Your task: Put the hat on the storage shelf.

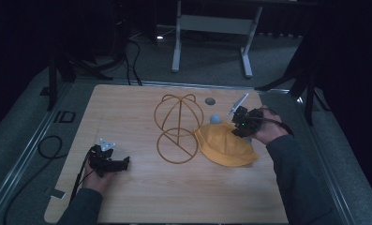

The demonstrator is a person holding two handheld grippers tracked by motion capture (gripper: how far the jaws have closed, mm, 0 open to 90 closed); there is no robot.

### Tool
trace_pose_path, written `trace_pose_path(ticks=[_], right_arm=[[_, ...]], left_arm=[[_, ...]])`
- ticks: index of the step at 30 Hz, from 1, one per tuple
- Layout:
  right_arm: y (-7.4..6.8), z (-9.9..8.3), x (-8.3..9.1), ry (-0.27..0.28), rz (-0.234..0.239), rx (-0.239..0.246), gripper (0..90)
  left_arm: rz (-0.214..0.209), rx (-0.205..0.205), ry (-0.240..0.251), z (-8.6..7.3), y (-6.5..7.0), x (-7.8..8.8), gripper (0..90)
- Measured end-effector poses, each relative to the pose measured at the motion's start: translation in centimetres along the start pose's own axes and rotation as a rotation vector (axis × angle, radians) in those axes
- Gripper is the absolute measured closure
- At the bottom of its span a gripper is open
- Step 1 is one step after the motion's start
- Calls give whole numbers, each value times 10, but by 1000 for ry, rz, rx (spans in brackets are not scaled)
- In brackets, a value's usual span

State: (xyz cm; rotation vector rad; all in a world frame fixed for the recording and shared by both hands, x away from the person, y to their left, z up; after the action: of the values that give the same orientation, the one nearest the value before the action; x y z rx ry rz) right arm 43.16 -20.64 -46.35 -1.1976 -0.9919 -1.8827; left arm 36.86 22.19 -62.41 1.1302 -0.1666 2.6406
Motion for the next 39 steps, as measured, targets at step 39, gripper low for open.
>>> trace_pose_path(ticks=[39], right_arm=[[19, 12, -23, -158, 93, 79, 845]], left_arm=[[0, -4, -3, 0, 0, 0, 22]])
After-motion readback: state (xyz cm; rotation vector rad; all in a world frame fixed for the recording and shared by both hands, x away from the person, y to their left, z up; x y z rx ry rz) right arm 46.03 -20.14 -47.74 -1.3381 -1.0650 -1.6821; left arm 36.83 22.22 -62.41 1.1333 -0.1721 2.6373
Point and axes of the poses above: each handheld gripper's, and its own axes: x roughly backward along the jaws, z roughly out of its top, y roughly to its right, the point moved 8 cm from there along -x, roughly forward along the jaws
